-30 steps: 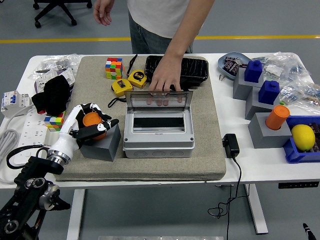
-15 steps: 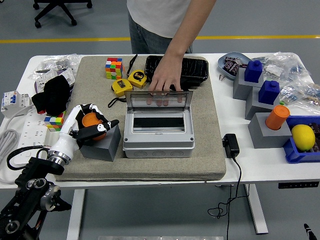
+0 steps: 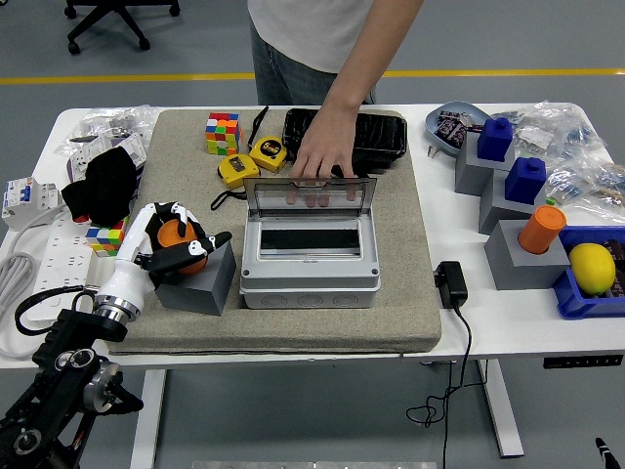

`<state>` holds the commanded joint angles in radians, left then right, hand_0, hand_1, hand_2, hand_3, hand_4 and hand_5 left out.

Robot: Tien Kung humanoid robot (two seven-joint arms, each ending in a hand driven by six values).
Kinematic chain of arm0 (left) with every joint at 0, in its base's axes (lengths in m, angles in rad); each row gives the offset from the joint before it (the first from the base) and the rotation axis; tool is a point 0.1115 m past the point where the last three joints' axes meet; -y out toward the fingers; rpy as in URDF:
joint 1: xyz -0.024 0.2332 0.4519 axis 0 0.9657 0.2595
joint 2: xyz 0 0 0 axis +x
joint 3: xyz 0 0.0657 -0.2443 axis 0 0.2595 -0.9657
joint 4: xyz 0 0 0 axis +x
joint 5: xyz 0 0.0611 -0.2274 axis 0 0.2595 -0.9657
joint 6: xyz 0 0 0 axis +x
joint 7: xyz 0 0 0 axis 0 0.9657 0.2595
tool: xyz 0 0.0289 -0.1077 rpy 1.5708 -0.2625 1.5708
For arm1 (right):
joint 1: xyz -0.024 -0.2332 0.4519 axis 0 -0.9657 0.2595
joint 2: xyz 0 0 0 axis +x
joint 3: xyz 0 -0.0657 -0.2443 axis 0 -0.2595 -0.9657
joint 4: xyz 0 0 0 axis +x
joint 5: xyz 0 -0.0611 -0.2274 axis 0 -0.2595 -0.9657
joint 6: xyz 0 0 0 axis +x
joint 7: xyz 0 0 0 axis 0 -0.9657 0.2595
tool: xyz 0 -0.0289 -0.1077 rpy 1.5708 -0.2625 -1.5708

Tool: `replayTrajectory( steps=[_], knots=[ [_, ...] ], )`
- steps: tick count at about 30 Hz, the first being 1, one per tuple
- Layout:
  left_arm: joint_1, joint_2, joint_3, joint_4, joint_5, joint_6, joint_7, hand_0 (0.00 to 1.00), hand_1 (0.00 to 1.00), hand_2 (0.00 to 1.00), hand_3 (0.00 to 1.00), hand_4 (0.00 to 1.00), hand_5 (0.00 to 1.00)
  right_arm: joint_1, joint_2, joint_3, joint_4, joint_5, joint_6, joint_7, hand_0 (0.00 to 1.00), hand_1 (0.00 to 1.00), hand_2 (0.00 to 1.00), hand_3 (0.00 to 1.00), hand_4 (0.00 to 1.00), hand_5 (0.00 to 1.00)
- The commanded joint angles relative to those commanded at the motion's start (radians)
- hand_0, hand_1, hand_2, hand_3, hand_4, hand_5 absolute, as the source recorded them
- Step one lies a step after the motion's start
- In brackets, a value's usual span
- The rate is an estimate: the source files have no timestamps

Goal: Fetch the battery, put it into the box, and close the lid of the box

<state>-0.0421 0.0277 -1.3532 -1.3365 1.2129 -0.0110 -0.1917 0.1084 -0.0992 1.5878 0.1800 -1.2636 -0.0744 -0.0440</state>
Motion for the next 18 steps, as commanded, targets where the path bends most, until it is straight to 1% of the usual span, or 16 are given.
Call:
replayTrajectory(
  steps=[4, 5, 9, 14, 18],
  knots=[
    [-0.002, -0.001, 0.001, 0.002, -0.011, 0.015, -0.011, 0.064, 0.017, 0.052, 0.053, 0.998, 0.047, 0.000, 0.000, 0.002, 0.000, -0.001, 0.000, 0.000, 0.837, 0.746, 0.744, 0.802, 0.998, 0.998],
    [-0.002, -0.001, 0.002, 0.002, -0.012, 0.020, -0.014, 0.038, 0.002, 0.041, 0.041, 0.998, 0.074, 0.000, 0.000, 0.003, 0.000, -0.001, -0.001, 0.000, 0.837, 0.746, 0.744, 0.802, 0.998, 0.998],
    [-0.005, 0.000, 0.003, -0.001, -0.016, 0.035, -0.020, 0.038, 0.002, 0.041, 0.041, 0.998, 0.074, 0.001, 0.000, 0.005, 0.000, -0.003, -0.001, 0.000, 0.837, 0.746, 0.744, 0.802, 0.998, 0.998],
    [-0.011, 0.000, 0.003, -0.008, -0.020, 0.042, -0.022, 0.036, 0.002, 0.040, 0.039, 0.998, 0.082, 0.002, 0.000, 0.003, 0.000, -0.001, -0.001, 0.001, 0.835, 0.745, 0.744, 0.802, 0.998, 0.998],
    [-0.015, 0.004, 0.009, -0.034, -0.005, 0.055, -0.021, 0.039, 0.002, 0.038, 0.039, 0.998, 0.083, 0.002, 0.000, 0.005, 0.000, -0.002, -0.001, 0.001, 0.836, 0.746, 0.744, 0.802, 0.998, 0.998]
  ],
)
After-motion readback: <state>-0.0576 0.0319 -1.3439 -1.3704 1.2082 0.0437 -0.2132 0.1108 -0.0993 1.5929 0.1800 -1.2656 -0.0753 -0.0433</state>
